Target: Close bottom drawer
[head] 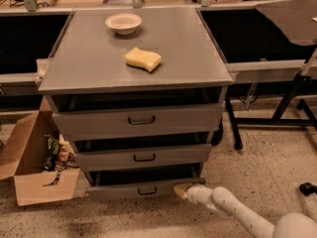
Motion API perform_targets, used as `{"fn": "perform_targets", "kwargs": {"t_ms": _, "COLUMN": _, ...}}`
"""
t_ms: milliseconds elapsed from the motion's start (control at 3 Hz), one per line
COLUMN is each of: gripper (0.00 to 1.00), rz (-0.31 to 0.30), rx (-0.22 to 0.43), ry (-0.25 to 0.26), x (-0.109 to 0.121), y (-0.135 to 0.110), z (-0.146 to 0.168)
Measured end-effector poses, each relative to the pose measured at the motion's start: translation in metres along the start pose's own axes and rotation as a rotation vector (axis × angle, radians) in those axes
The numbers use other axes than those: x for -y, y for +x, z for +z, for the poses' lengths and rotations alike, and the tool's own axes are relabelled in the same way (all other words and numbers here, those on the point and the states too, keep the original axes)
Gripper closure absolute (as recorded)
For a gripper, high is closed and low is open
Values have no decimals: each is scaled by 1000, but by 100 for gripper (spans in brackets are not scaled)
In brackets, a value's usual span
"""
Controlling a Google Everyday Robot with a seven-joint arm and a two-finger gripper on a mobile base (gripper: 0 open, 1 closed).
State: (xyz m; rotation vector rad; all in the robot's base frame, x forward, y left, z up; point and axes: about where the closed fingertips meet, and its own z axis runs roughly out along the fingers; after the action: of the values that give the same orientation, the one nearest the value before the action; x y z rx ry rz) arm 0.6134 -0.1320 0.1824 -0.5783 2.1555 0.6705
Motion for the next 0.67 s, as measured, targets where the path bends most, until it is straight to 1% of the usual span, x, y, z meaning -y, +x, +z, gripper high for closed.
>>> {"fn": "perform_targets", "kwargs": {"t_ms": 667, "gripper": 100, "rz": 27, "rx": 25, "ry": 28, "x": 15, "y": -7, "z": 2}}
